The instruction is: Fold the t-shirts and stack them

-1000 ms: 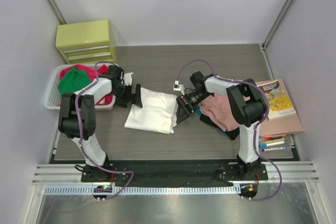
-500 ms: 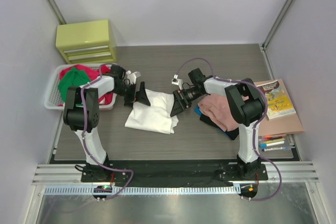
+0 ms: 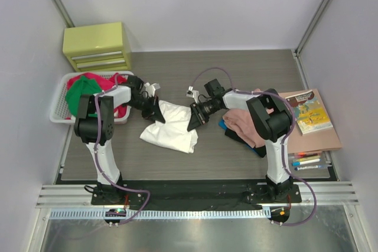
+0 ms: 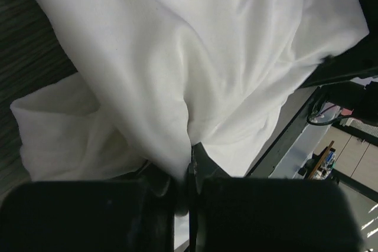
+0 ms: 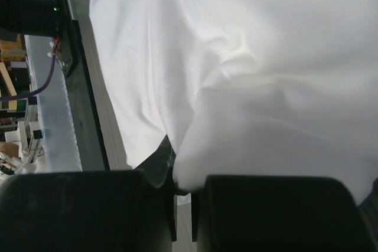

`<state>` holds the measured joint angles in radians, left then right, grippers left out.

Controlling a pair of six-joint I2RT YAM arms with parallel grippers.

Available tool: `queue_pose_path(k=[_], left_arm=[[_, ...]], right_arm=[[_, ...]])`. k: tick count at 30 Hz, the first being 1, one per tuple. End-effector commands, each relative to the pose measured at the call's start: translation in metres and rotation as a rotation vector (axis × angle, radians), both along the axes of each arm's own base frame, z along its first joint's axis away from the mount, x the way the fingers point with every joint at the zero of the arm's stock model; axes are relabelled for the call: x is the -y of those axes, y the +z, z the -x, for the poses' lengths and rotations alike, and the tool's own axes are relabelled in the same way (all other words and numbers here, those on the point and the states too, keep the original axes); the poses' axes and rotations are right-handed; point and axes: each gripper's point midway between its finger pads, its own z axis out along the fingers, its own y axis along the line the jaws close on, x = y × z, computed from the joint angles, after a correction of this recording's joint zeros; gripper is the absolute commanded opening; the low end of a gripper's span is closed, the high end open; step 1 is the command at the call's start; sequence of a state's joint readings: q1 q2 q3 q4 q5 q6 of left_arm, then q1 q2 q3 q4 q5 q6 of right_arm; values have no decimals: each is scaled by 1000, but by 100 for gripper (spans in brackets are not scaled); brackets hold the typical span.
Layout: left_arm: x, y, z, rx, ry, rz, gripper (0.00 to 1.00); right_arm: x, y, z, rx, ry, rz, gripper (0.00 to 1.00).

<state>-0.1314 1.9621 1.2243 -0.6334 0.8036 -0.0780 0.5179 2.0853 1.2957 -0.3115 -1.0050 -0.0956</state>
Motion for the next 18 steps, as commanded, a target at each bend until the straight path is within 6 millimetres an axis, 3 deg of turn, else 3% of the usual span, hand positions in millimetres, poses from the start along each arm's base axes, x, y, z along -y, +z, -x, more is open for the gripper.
queue_pose_path(k=[1,9,18], left_arm=[[2,-3,3,-25,-1,-10,0],[6,1,8,-21,-24,19,0],[27,43,18,150,-136,24,0]], right_arm=[[1,-30,1,-42,-31,77,1],[3,-19,3,-7,-5,58,1],[1,21,6,83,67,-11,1]])
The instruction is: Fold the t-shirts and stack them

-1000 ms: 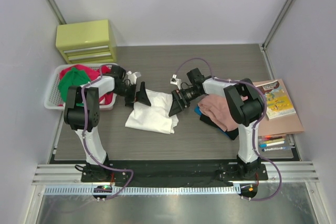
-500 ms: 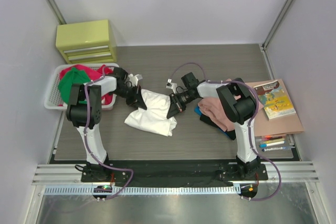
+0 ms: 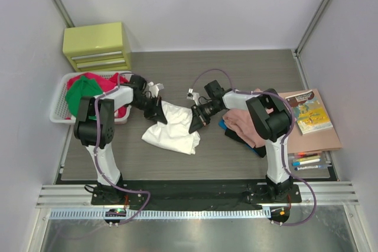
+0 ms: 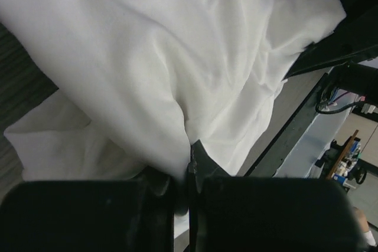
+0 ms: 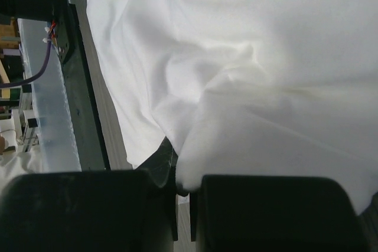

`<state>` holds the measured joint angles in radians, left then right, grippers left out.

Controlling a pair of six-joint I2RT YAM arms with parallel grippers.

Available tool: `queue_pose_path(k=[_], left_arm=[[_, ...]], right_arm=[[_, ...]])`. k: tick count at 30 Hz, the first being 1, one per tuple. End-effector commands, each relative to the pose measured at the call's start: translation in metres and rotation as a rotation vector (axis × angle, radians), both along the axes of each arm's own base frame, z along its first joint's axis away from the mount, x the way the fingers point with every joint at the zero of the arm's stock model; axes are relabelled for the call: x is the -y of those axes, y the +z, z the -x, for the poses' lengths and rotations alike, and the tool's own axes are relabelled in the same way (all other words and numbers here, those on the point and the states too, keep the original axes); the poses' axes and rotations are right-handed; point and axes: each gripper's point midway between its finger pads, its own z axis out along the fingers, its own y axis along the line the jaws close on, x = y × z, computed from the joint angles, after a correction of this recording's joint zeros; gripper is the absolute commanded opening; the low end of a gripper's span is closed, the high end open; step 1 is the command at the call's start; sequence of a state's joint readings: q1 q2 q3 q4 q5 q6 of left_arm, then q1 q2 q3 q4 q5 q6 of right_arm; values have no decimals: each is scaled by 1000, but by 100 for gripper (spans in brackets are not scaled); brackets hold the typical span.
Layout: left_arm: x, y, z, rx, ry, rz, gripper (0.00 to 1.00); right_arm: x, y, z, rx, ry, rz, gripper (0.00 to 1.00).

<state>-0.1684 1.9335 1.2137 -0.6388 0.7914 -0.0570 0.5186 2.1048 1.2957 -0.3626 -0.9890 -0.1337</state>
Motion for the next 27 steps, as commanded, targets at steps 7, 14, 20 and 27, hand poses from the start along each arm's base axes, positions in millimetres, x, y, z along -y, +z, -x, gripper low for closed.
queue_pose_path(k=[7,14,20,27], left_arm=[[31,82,19,269,-160,65,0],[43,111,27,368,-220,79,0],[46,141,19,481,-234,73,0],[51,171,9,573,-247,52,0]], right_arm=[[-5,75,12,178,95,-115,1],[-4,120,17,271,97,-171,1],[1,134,21,316,100,-180,1],[13,135,27,376,106,-139,1]])
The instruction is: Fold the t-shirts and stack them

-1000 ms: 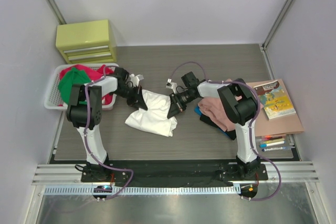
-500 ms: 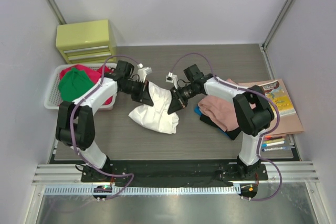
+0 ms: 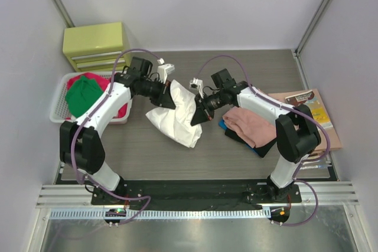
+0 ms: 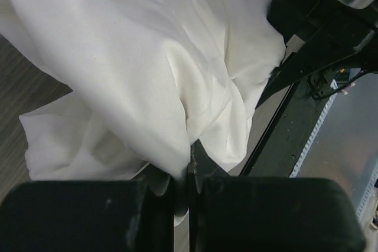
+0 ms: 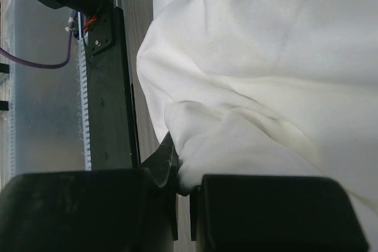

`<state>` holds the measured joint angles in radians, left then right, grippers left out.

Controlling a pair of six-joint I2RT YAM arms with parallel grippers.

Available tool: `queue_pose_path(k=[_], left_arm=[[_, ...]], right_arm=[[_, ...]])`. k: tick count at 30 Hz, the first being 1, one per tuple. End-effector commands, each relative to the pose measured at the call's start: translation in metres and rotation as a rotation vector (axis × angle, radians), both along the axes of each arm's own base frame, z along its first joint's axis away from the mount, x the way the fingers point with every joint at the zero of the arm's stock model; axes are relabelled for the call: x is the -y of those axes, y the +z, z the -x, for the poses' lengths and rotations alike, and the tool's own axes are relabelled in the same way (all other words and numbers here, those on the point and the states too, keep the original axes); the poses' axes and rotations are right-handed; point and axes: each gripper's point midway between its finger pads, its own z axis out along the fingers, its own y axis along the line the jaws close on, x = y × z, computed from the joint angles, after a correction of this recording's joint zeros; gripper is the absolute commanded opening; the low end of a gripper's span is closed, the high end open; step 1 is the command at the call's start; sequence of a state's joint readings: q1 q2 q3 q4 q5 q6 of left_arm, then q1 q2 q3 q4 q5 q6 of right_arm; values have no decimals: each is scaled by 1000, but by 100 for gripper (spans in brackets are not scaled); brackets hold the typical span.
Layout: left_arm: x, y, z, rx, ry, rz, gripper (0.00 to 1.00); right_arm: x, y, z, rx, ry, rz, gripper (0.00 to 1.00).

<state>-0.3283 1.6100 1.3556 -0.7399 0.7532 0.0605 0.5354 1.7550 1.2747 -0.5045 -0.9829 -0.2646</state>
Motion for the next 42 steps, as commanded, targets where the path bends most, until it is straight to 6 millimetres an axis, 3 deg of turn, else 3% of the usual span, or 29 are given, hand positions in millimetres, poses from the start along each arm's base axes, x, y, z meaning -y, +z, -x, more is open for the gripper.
queue_pose_path(k=[1,8,17,30,35,42], left_arm=[[5,35,0,129,-29,15,0],[13,33,-3,121,-48,18,0],[23,43,-28,154,-38,27,0],[33,46,-38,171,-39,56,0],[53,48,-38,181,-80,66,0],[82,38,-33,202,-131,-1,0]], right_arm=[[8,29,9,117,24,-33,1],[26,49,20,190,-8,-31,1],[55,46,28,181,-71,-6,1],[85,43,30,225,-164,40,1],[95,39,31,223,-197,55,1],[128,43,24,263,-290,85,1]])
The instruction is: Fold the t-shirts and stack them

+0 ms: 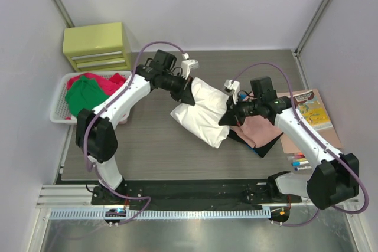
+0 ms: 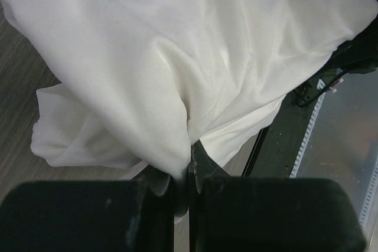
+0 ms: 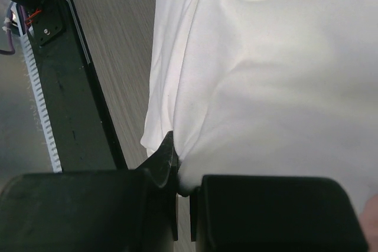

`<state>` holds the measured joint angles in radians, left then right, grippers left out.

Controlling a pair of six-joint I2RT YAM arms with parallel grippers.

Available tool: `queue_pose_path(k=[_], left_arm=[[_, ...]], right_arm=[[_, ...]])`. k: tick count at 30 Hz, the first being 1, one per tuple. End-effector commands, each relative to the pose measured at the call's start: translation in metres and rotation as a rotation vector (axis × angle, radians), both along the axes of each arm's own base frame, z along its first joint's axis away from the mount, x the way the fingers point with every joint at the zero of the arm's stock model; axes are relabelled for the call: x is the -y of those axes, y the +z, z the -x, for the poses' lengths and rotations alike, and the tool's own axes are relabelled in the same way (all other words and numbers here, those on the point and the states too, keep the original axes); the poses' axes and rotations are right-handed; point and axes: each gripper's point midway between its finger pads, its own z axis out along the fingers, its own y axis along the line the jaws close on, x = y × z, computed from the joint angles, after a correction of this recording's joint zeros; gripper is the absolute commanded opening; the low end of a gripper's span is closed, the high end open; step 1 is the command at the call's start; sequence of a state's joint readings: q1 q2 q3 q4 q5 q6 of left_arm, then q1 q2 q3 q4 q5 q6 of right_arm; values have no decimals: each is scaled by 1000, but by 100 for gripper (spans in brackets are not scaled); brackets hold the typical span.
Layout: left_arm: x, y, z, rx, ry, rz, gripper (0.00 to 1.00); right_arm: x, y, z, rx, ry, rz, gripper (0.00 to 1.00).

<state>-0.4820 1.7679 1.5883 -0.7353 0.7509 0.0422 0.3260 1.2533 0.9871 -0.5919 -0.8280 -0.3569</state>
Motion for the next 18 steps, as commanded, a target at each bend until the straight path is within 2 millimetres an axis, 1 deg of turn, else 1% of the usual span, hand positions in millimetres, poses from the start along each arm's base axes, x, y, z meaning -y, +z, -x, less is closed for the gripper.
queue_pose_path(k=[1,2,4,5,6,7,8,9,10,11,12,13,14,15,16,17,18], left_arm=[[19,16,-25,147,9,-28,0],[25,14,-21,134,-10,-38,0],[35,10,-26,130,-25,-36,0],[42,10,-26,133,-36,-35,0],[47,9,-26,135,-43,-36,0],[59,6,-27,138,-61,-36,0],[64,4,-29,141,-68,-38,0],[72,8,-32,156,-73,-30,0],[81,-2,-30,135,-87,-39,0],[88,-5,-29,125,-100,-34,0],[94,2,-29,132,-109,-24,0],[103,-9,-26,115,-127,-36,0],[107,-10,-25,120,-133,-40,0],[112,-5,-27,139,-135,-37,0],[118,-5,-25,143,-145,-38,0],[122,-7,-25,142,-147,-37,0],[126,0,-27,155,-146,-26,0]], right_arm=[[30,4,5,14,-63,31,1],[37,3,3,16,-81,31,1],[47,4,3,27,-107,38,1],[59,3,-1,32,-145,40,1],[64,5,0,44,-157,38,1],[71,4,1,39,-178,45,1],[83,5,-3,53,-216,49,1],[87,7,-2,62,-226,50,1],[96,6,-1,49,-253,48,1],[107,7,-3,58,-286,46,1],[112,7,2,41,-295,43,1],[115,9,3,49,-301,40,1],[124,11,1,63,-322,40,1],[128,10,6,48,-330,42,1],[133,14,6,61,-343,42,1],[143,15,5,76,-368,37,1],[147,17,8,74,-383,33,1]])
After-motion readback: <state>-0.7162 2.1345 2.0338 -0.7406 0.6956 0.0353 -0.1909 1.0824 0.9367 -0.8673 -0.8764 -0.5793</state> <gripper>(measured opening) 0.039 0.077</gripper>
